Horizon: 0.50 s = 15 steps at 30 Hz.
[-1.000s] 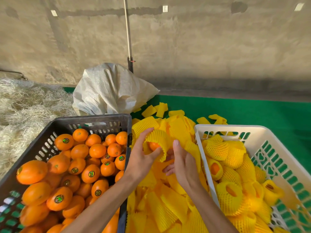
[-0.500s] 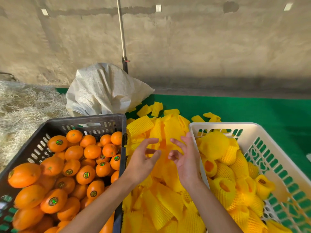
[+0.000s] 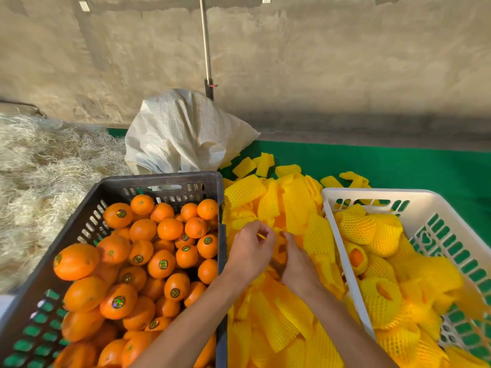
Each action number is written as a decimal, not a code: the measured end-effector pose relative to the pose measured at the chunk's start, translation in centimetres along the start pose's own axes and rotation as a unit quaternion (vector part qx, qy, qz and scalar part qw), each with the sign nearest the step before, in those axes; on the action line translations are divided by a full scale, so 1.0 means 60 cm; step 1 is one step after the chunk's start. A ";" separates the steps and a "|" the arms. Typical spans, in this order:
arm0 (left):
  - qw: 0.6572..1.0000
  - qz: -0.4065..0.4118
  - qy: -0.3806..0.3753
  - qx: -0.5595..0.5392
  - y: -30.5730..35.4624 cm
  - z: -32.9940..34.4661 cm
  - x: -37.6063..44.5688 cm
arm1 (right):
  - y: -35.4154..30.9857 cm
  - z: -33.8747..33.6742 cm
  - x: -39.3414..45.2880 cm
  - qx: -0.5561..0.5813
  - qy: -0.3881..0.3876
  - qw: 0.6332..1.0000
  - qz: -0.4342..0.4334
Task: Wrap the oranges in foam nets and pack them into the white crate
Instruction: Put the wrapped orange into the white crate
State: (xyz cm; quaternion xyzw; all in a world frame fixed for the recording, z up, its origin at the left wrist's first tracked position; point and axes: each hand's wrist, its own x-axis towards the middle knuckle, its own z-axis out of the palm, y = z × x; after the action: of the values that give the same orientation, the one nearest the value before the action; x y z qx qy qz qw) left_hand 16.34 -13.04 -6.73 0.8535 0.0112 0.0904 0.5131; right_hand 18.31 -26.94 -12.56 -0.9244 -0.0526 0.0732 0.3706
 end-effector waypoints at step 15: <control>0.993 0.068 0.068 -0.074 -0.002 -0.137 -0.044 | -0.190 -0.019 -0.105 0.286 0.170 0.937 -0.109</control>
State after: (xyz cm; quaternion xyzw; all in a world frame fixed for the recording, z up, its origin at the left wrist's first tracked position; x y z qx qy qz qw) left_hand 12.41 -6.07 -3.47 0.8036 -0.0183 0.1836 0.5658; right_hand 11.80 -20.48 -3.25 -0.7668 -0.0659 -0.1134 0.6284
